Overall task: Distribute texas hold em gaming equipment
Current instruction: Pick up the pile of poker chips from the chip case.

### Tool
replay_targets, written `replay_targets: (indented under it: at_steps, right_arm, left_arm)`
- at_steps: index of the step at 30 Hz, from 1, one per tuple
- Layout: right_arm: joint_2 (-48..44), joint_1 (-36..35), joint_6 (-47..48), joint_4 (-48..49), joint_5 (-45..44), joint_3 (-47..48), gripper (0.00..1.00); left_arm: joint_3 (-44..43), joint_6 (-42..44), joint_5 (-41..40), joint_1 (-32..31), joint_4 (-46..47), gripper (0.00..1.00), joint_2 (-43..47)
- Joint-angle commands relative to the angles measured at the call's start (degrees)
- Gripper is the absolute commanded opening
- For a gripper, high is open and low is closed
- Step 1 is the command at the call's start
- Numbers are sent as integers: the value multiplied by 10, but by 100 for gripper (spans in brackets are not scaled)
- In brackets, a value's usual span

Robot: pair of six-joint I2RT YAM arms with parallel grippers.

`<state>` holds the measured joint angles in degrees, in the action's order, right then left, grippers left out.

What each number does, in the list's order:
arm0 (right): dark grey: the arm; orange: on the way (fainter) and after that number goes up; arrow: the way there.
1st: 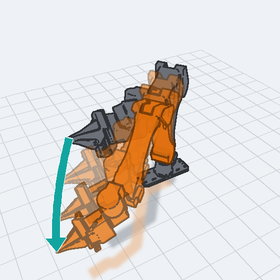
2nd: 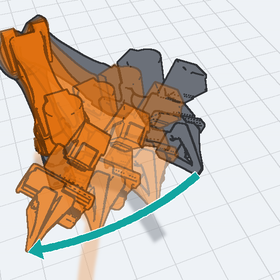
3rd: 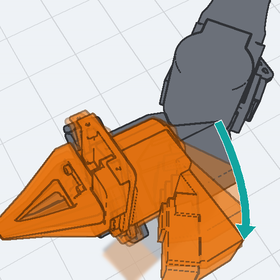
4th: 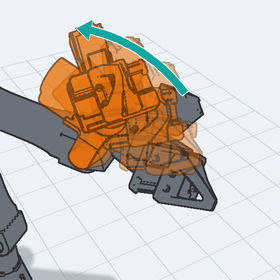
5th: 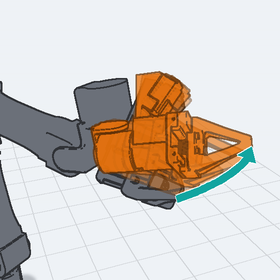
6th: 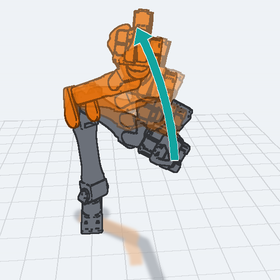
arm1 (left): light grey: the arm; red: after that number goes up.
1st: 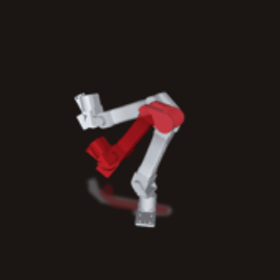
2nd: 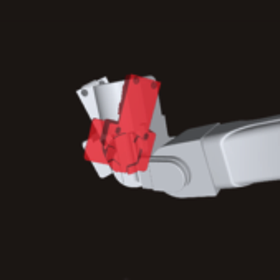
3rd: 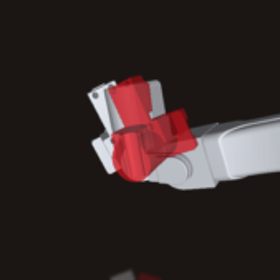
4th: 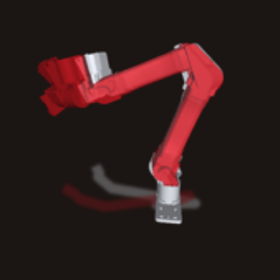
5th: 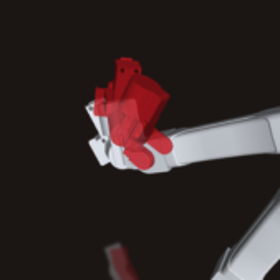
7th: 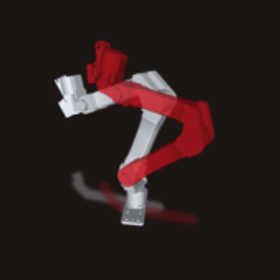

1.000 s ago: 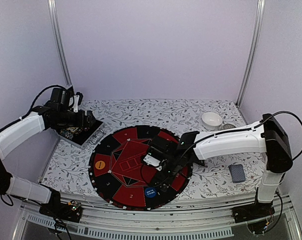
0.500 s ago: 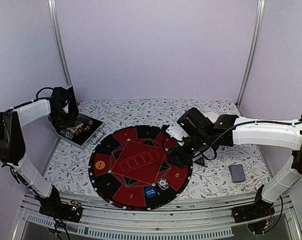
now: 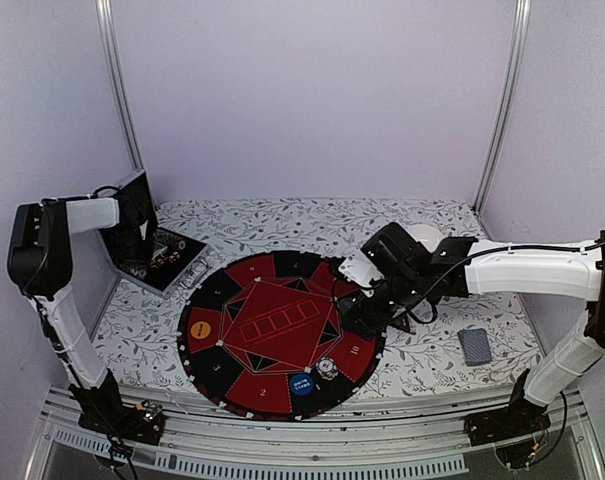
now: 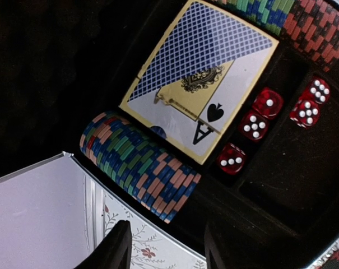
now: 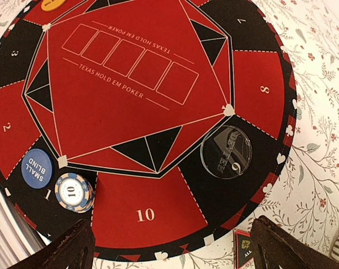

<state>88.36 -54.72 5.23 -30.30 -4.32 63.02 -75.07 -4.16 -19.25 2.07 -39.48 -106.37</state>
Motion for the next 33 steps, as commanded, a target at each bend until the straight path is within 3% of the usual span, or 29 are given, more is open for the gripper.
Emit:
replay_targets:
  at_steps: [1, 33]
  right_arm:
    - [1, 3, 4, 14, 15, 4, 99]
    - [4, 3, -3, 1, 1, 8, 99]
  left_arm:
    - [-21, 16, -20, 12, 0, 47, -21]
    - [4, 36, 101, 27, 28, 37, -27]
